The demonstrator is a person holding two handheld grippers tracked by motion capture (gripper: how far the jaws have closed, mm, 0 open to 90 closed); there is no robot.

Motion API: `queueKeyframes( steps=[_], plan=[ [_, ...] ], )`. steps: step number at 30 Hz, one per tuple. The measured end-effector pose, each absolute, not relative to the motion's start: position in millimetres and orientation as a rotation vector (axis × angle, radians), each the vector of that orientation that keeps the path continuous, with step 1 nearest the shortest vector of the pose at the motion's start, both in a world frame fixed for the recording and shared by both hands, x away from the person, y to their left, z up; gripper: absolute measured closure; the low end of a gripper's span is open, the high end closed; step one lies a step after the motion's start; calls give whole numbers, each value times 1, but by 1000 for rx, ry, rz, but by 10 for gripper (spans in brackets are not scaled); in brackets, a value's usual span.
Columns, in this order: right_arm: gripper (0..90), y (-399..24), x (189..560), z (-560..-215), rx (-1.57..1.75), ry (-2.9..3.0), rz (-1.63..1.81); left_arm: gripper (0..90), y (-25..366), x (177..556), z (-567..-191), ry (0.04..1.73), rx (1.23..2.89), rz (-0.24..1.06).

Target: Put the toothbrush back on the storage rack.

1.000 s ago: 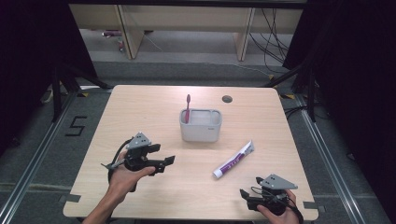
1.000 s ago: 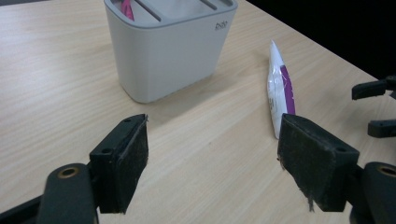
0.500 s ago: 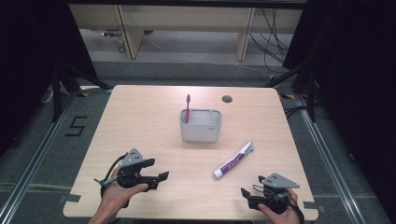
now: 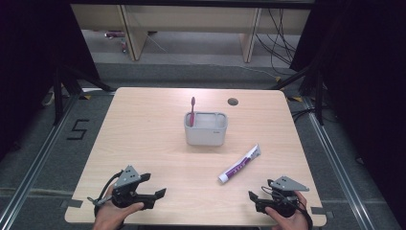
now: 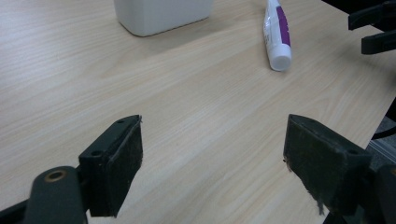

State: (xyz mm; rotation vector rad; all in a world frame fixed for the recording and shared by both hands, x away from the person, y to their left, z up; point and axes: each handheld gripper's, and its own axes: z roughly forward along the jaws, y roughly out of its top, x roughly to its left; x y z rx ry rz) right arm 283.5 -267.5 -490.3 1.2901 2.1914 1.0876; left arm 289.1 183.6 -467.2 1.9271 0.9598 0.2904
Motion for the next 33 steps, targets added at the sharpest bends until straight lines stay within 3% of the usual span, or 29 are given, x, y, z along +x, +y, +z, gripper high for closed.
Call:
queueKeyframes(
  steps=[33],
  plan=[
    [163,-267,310,-490,1338,2149,1055,188,193,258,-499,969,1987,329]
  ],
)
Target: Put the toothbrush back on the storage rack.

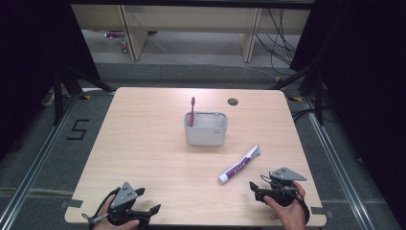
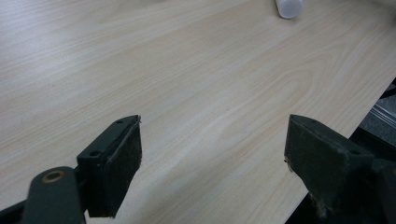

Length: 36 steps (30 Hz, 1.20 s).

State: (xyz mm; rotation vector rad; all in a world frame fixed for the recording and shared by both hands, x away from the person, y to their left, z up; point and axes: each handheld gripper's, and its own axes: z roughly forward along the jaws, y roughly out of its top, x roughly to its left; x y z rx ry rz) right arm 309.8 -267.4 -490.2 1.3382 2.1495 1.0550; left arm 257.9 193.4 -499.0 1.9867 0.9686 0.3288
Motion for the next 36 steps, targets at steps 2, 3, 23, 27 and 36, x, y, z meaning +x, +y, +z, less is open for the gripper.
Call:
queueKeyframes(
  steps=[2,3,23,27,36],
  plan=[
    [163,-263,310,-488,1414,2130,1031,188,193,257,-500,965,1987,328],
    [163,-265,313,-488,1360,2141,1030,188,192,257,-500,970,1985,328],
    [177,-256,342,-480,1405,2103,1014,188,192,257,-501,952,2015,330],
    [177,-256,348,-479,1435,2092,1000,188,191,257,-501,955,2000,327],
    [191,-249,354,-476,1485,2090,999,189,193,258,-500,944,2030,340]
  ],
)
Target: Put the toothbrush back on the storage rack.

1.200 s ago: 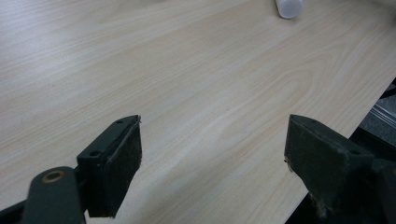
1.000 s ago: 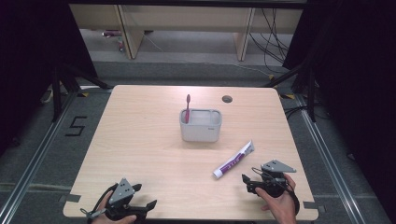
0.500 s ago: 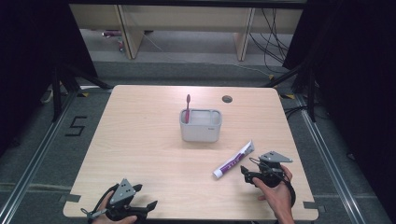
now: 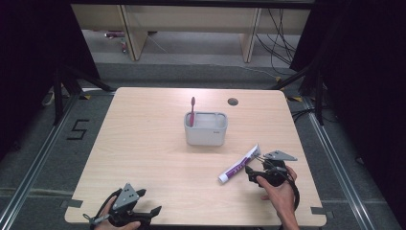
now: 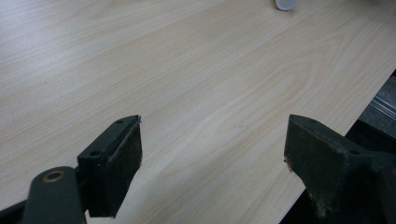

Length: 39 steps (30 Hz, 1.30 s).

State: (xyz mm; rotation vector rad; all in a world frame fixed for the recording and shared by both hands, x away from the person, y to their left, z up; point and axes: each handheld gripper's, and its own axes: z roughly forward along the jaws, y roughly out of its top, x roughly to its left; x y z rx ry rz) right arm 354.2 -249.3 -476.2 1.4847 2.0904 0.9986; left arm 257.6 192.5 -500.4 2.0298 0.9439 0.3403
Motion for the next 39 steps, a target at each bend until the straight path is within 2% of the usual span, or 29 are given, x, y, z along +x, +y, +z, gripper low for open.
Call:
queueKeyframes(
  steps=[13,20,39],
  plan=[
    [199,-232,366,-475,1502,2122,985,189,192,257,-500,939,2027,328],
    [203,-225,371,-472,1643,2144,930,191,189,256,-500,933,2014,327],
    [198,-209,394,-467,1636,2205,807,191,187,256,-499,934,2000,307]
  ],
)
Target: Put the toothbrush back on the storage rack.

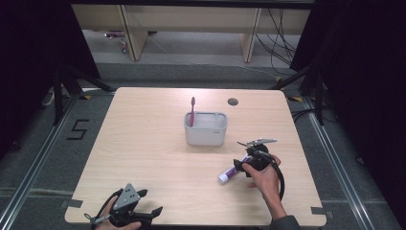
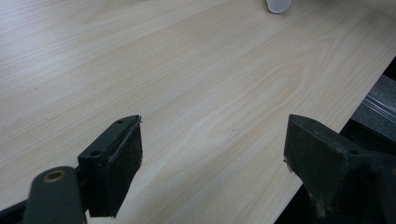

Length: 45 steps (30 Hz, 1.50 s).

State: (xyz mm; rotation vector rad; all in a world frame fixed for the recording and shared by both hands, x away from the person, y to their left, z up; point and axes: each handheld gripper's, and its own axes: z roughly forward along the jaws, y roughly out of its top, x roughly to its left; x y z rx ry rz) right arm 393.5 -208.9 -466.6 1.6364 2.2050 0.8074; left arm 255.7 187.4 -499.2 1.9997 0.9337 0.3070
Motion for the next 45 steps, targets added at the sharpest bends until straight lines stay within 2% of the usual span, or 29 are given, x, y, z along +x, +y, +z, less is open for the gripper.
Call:
queueKeyframes(
  steps=[45],
  plan=[
    [192,-202,402,-472,1718,2253,708,191,187,256,-497,930,2003,313]
  ],
)
